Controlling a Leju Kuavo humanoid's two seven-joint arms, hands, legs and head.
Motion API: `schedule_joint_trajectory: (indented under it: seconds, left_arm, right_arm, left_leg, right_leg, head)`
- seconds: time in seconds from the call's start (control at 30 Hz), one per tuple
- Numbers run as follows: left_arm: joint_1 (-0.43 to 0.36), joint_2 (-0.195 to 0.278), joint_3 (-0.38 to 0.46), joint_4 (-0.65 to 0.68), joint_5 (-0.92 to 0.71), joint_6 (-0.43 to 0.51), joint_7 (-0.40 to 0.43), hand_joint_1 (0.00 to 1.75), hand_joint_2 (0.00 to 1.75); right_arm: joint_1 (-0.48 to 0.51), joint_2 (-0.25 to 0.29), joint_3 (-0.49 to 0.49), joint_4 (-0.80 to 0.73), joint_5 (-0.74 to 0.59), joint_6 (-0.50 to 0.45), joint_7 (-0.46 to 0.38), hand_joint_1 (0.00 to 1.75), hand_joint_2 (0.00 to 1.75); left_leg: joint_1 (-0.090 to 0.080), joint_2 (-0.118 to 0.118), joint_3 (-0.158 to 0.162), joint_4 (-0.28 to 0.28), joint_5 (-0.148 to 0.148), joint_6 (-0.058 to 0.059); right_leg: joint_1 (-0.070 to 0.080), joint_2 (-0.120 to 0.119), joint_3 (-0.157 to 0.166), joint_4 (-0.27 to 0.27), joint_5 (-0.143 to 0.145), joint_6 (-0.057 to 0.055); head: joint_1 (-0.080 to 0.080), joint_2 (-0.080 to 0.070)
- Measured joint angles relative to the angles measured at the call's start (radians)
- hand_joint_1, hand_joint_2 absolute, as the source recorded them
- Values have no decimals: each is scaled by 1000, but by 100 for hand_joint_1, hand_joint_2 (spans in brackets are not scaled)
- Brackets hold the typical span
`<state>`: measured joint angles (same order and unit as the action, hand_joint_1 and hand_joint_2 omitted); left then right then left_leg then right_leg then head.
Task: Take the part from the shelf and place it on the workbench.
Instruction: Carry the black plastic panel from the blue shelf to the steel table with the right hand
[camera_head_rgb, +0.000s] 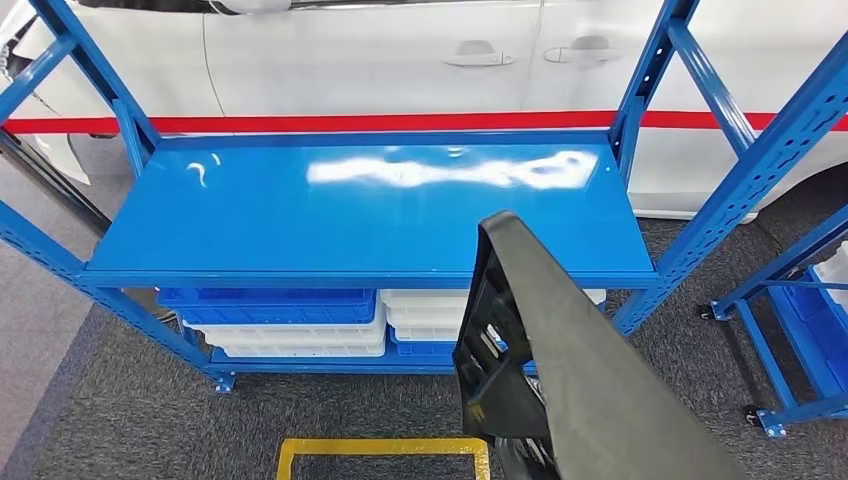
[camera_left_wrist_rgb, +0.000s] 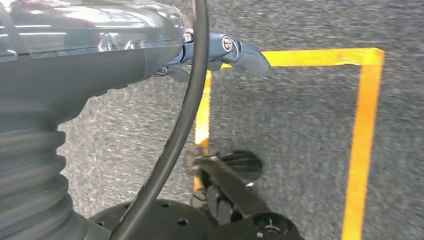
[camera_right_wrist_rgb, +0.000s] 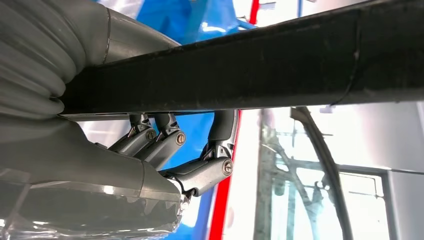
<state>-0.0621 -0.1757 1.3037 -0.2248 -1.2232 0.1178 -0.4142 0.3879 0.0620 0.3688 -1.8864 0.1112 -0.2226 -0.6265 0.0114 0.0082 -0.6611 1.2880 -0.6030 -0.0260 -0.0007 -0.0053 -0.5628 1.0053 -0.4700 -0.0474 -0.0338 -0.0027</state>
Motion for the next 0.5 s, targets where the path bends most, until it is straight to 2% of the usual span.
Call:
schedule_joint_trajectory:
  seconds: [0.03, 0.07, 0.1, 0.13, 0.17, 0.2, 0.27, 0.3, 0.33, 0.37, 0.43, 0.47, 0.5]
  left_arm:
    - [0, 0, 0, -1, -2, 1, 2, 0, 175]
    - [0, 0, 1, -1, -4, 1, 4, 0, 175]
    - [0, 1, 1, -3, -6, 2, 5, 0, 175]
    - [-2, 2, 1, -4, -9, 2, 6, 0, 175]
    - [-3, 3, 1, -6, -11, 2, 7, 0, 175]
    - [-4, 3, 1, -7, -12, 2, 7, 0, 175]
    - [-4, 3, 2, -7, -12, 2, 8, 0, 175]
    - [-4, 2, 2, -7, -12, 2, 8, 0, 175]
    - [-4, 1, 2, -7, -12, 2, 8, 0, 175]
    - [-4, 0, 2, -7, -12, 2, 9, 0, 175]
    - [-4, -1, 2, -7, -13, 1, 9, 0, 175]
    - [-4, -1, 2, -7, -13, 0, 9, 0, 175]
    - [-4, -1, 2, -7, -14, -1, 8, 0, 175]
  right_arm:
    - [6, 1, -5, 0, 4, 0, 0, 175, 175]
    - [10, 3, -10, 0, 6, 1, -2, 175, 175]
    - [14, 5, -14, 0, 9, 3, -4, 175, 175]
    - [18, 9, -19, -1, 10, 5, -8, 175, 175]
    - [21, 13, -22, -2, 12, 8, -11, 175, 175]
    - [24, 16, -25, -3, 13, 10, -14, 175, 175]
    - [28, 20, -30, -6, 15, 13, -16, 175, 175]
    - [30, 21, -33, -8, 15, 14, -17, 175, 175]
    - [33, 22, -35, -8, 15, 14, -18, 175, 175]
    - [35, 22, -38, -9, 15, 14, -18, 175, 175]
    - [38, 23, -43, -10, 15, 14, -18, 175, 175]
    - [39, 23, -45, -10, 16, 16, -19, 175, 175]
    - [39, 23, -47, -10, 17, 17, -19, 175, 175]
  left_leg:
    - [-1, 0, 24, -12, 23, 4]
    - [-3, -1, 66, -58, 53, 11]
    - [-6, -1, 118, -127, 71, 22]
    - [-10, -2, 169, -204, 75, 30]
    - [-14, -3, 206, -264, 72, 37]
    - [-17, -3, 224, -300, 64, 41]
    - [-20, -2, 222, -318, 74, 47]
    - [-18, 0, 217, -324, 86, 51]
    - [-15, 2, 208, -329, 99, 57]
    - [-11, 5, 197, -333, 112, 62]
    - [-10, 8, 168, -331, 134, 69]
    - [-10, 9, 153, -327, 143, 68]
    - [-9, 10, 137, -323, 152, 66]
  right_leg:
    - [3, 0, -14, 3, 8, 0]
    - [6, 0, -27, 7, 16, 0]
    - [8, 1, -37, 11, 23, 1]
    - [9, 1, -45, 14, 30, 4]
    - [9, 0, -49, 15, 38, 8]
    - [8, -2, -52, 15, 45, 13]
    - [6, -3, -55, 10, 62, 25]
    - [5, -1, -59, 13, 58, 31]
    - [4, 1, -67, 30, 34, 37]
    - [2, 3, -80, 66, -8, 42]
    - [-5, 5, -112, 186, -113, 52]
    - [-10, 5, -122, 246, -141, 56]
    - [-14, 5, -123, 284, -145, 60]
  head:
    - [0, 0]
    - [0, 0]
    - [0, 0]
    - [0, 0]
    - [0, 0]
    - [0, 0]
    - [0, 0]
    - [0, 0]
    - [0, 0]
    - [0, 0]
    - [0, 0]
    - [0, 0]
    - [0, 0]
